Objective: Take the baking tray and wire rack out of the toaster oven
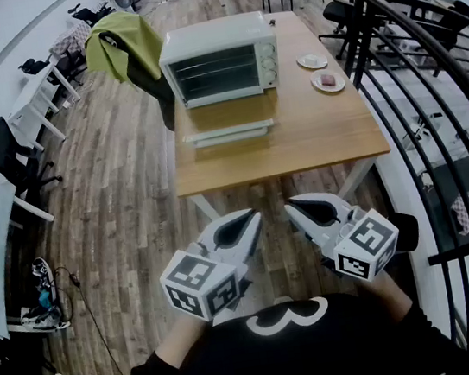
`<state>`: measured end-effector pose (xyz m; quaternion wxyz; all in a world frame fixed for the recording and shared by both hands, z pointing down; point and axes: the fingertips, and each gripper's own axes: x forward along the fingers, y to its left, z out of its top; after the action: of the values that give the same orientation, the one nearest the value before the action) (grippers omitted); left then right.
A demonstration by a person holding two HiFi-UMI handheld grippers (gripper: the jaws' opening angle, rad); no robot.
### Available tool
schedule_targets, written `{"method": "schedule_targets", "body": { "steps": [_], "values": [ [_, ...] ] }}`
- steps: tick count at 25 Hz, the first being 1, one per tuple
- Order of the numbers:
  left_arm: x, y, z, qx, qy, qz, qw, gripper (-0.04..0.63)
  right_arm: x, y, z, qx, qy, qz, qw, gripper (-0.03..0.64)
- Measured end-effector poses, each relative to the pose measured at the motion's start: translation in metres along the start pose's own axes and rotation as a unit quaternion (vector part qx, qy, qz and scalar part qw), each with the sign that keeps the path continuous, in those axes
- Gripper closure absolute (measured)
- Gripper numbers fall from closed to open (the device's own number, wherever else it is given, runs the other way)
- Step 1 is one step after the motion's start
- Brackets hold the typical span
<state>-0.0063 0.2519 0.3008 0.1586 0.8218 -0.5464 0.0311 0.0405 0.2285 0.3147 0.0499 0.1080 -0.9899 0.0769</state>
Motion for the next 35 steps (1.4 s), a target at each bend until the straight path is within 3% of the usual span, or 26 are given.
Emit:
{"method": "schedule_targets", "body": {
  "steps": [9,16,22,29,35],
  "values": [
    [0.024,-0.017,0.009,0.019,-0.017,-0.007,0.9996,0.586,-0.023,-0.025,0.01,-0.025,-0.003,-0.008,1.0,0.615],
    [0.029,-0.016,0.009,0.018,-0.022,-0.001,0.9996,0.586,-0.034,-0.045,0.009,-0.016,0.009,-0.04,0.999,0.615],
    [0.041,0.011,0.004,-0.003,-0.017,0.005,0.9998,0.586,-0.025,-0.065,-0.007,0.0,0.025,-0.059,0.998,0.615],
    [0.071,0.061,0.01,-0.041,-0.018,0.005,0.999,0.586,0.012,-0.101,-0.013,0.032,0.027,-0.052,0.998,0.615],
    [0.112,0.118,0.022,-0.038,-0.008,0.003,0.9992,0.586,0.066,-0.147,-0.012,0.031,0.044,-0.059,0.997,0.615]
  ]
}}
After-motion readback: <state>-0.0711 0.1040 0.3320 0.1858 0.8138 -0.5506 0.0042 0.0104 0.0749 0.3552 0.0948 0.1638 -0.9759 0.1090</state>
